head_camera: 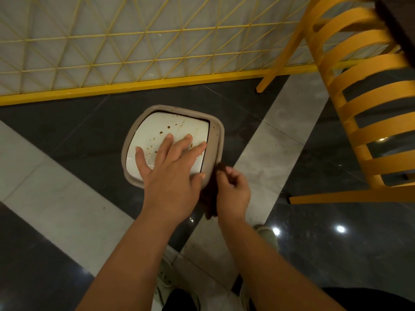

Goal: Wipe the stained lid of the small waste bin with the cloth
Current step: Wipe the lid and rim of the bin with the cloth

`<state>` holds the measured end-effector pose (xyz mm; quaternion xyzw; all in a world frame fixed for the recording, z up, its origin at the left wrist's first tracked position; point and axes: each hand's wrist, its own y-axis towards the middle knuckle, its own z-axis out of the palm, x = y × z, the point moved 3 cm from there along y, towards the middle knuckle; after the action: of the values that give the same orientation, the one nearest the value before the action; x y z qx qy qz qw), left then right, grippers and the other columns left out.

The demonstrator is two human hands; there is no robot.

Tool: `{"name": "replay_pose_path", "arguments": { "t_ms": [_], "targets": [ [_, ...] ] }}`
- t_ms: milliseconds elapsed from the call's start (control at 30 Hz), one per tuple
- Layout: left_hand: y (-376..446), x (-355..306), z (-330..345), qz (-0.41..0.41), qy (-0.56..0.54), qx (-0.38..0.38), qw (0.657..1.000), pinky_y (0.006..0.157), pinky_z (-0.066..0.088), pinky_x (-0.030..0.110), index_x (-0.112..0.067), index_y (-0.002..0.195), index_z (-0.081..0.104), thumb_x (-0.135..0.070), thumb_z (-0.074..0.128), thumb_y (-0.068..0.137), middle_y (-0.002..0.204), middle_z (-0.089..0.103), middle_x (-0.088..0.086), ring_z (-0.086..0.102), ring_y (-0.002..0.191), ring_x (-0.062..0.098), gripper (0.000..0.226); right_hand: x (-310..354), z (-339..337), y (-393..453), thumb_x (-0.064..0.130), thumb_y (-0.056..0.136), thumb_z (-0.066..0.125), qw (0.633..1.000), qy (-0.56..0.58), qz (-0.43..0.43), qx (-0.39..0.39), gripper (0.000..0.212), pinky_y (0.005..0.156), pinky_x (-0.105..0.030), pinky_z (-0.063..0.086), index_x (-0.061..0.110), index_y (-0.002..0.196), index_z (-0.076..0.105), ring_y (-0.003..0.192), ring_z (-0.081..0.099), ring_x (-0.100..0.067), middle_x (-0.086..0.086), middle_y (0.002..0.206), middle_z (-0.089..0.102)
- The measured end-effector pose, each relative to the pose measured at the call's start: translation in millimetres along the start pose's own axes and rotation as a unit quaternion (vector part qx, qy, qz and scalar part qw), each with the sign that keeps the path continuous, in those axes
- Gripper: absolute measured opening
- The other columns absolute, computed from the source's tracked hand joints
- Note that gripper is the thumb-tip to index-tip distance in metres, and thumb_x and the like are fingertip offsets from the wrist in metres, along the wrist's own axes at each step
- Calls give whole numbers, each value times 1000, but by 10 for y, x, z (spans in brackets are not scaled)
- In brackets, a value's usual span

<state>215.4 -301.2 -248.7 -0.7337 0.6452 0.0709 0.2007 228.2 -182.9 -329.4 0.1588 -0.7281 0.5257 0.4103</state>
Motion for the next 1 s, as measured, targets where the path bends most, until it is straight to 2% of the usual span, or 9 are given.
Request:
{"name": "replay_pose_path", "arguments": {
  "t_ms": [67, 167, 367, 467, 567, 667, 767, 867, 1000],
  "targets": [
    [13, 8, -4, 0, 0, 0, 1000, 110, -15, 54, -50, 140, 30, -33, 57, 90, 154, 20, -19, -3, 146, 10, 59, 187, 52, 226, 17, 90, 64, 999, -39, -35, 9, 11, 85, -41, 58, 26, 96, 66, 92, 68, -14, 4, 97, 70],
    [19, 2, -22, -5, -5, -3, 1000, 112, -8, 53, -48, 140, 32, -33, 58, 90, 154, 22, -18, 1, 146, 11, 59, 164, 110, 228, 16, 90, 63, 999, -29, -41, -11, 12, 85, -38, 58, 23, 99, 66, 92, 67, -11, 5, 97, 70],
    [14, -3, -14, -7, -3, -5, 1000, 113, -5, 51, -49, 140, 32, -35, 56, 90, 154, 22, -18, 0, 146, 10, 58, -483, 153, -334, 16, 92, 62, 989, 114, 69, -70, 11, 85, -45, 58, 27, 95, 60, 96, 66, -19, 0, 104, 68],
    [10, -7, -6, -8, -1, -1, 1000, 113, -6, 52, -49, 141, 31, -36, 56, 90, 154, 21, -18, -1, 146, 10, 58, -549, 222, -422, 17, 93, 61, 985, 126, 89, -77, 12, 85, -48, 57, 28, 94, 58, 98, 66, -21, -1, 105, 67],
    [8, -21, -11, -9, 3, -1, 1000, 112, -6, 53, -49, 141, 29, -35, 55, 90, 154, 20, -18, -2, 146, 10, 58, -430, 144, -383, 12, 92, 60, 993, 78, 66, -50, 13, 84, -47, 57, 25, 92, 58, 94, 66, -21, -1, 100, 67],
    [4, -22, -7, -8, 3, -1, 1000, 112, -9, 53, -48, 140, 30, -32, 55, 90, 155, 19, -17, -3, 146, 11, 58, -183, 62, -172, 9, 90, 59, 1000, -10, -3, -9, 14, 89, -45, 55, 22, 91, 58, 91, 64, -17, 3, 95, 65],
    [0, -16, -7, -1, -2, -1, 1000, 111, -11, 53, -49, 139, 32, -30, 56, 90, 154, 20, -17, -3, 146, 12, 58, 129, 106, 198, 13, 89, 61, 997, -58, -50, 22, 8, 84, -44, 58, 21, 92, 62, 88, 67, -18, 1, 93, 69],
    [12, -23, -13, -3, 1, 5, 1000, 111, -14, 54, -49, 139, 32, -30, 56, 90, 155, 19, -17, -4, 146, 12, 58, 364, 173, 489, 17, 87, 64, 995, -87, -16, 48, 8, 79, -44, 59, 20, 95, 63, 86, 69, -22, -3, 93, 70],
    [-7, 2, -49, 6, 28, 24, 999, 108, -18, 57, -51, 140, 27, -33, 54, 91, 156, 13, -19, -12, 146, 12, 58, 352, 155, 492, 15, 86, 65, 994, -62, 51, 73, 15, 76, -46, 60, 16, 100, 61, 88, 70, -29, -10, 96, 69]
  ]
}}
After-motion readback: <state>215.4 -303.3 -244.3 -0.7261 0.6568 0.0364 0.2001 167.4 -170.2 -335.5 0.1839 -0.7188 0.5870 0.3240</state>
